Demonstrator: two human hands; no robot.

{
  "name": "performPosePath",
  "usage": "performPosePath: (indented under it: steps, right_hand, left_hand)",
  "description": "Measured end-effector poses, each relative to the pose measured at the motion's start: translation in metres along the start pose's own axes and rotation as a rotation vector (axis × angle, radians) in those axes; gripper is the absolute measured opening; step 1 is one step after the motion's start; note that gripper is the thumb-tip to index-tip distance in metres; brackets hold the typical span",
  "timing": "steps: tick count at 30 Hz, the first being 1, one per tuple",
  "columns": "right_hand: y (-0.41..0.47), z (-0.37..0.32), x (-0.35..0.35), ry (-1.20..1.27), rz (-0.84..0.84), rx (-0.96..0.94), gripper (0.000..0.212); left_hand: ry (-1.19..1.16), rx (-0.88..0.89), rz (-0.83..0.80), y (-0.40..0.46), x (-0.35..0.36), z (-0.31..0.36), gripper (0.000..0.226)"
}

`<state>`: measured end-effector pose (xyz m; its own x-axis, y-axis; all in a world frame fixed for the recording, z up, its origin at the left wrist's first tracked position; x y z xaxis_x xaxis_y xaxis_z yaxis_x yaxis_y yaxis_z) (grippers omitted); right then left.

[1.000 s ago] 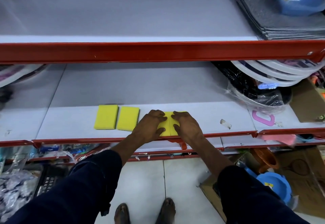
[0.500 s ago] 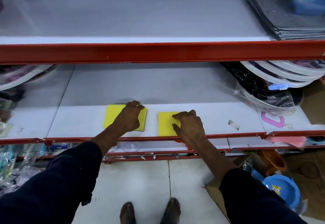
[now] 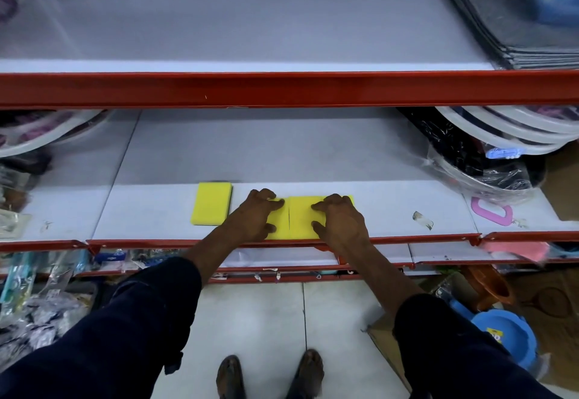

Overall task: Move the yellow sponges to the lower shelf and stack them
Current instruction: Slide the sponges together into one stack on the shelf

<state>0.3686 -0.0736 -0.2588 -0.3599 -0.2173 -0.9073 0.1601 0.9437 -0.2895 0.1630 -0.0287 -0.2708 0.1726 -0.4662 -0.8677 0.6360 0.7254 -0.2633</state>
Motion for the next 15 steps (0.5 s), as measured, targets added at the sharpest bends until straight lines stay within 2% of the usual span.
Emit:
performPosePath:
  steps: [8, 11, 15]
  right_hand:
    - [-0.001, -0.002, 0.0, -0.018, 0.006, 0.003, 0.046]
    - [-0.001, -0.003, 0.0, -0.024, 0.008, 0.009, 0.045]
    - [-0.001, -0.006, 0.002, -0.03, 0.016, 0.03, 0.046]
  left_hand:
    - [0.03, 0.013, 0.016, 0.0, -0.002, 0.004, 0.069]
    - [0.039, 0.01, 0.083, -0.009, -0.009, -0.004, 0.062]
    - [0.061, -0.152, 0.197, -0.032, -0.027, -0.035, 0.06]
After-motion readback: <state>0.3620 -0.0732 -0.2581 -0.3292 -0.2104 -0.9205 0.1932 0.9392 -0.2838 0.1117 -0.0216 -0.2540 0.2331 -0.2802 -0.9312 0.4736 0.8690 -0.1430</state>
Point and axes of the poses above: each hand's wrist, its own y-axis towards the middle knuckle, its own x-axis out of the palm, z = x × y, the point moved 3 cm from there along y, towards the middle knuckle, and after that the axes turned 12 degrees about x, right-handed, at the moved point
